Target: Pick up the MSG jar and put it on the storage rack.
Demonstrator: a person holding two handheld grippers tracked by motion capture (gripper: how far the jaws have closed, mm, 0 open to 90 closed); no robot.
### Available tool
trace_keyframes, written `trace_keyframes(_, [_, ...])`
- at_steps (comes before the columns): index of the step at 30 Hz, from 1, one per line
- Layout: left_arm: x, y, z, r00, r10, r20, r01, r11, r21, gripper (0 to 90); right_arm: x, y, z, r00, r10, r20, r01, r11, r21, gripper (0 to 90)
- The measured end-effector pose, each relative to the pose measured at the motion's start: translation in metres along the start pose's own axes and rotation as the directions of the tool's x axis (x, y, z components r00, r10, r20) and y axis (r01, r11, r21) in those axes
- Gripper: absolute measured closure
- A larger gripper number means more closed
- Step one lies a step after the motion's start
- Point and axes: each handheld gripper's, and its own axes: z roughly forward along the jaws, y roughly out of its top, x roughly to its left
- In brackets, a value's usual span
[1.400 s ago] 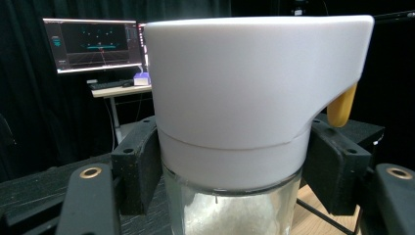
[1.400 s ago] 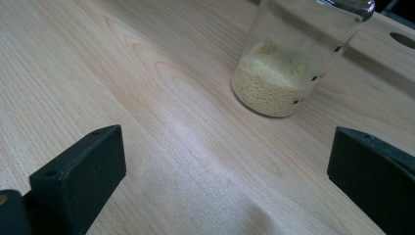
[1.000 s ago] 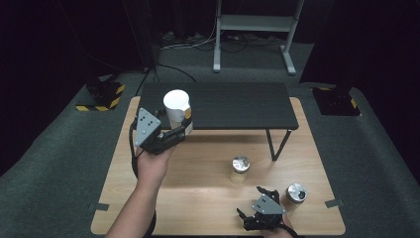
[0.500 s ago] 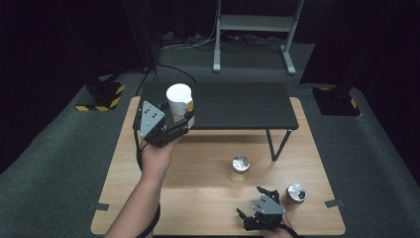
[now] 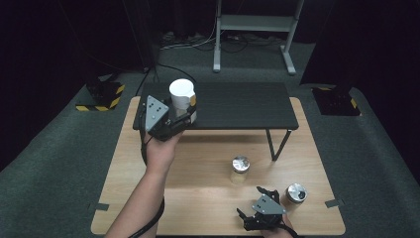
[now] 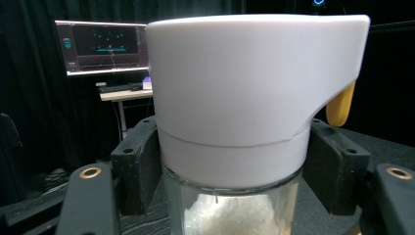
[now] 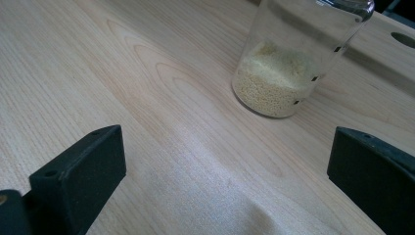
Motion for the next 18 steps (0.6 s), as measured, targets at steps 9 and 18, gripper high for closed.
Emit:
trace_keyframes(9, [0.0,-0.001,0.01,1.0,0.0,-0.009,0.0,1.0,0.005,30.7,0.0,0.0,0.0,1.0,0.001,-0.003,-0.001,1.0,-0.001,0.0])
trace_keyframes(18, [0.0,-0.003,0.018,0.9998,-0.004,-0.018,0.005,0.9999,0.012,30.7,-0.001,0.0,0.0,1.0,0.001,-0.005,-0.001,1.0,-0.003,0.0])
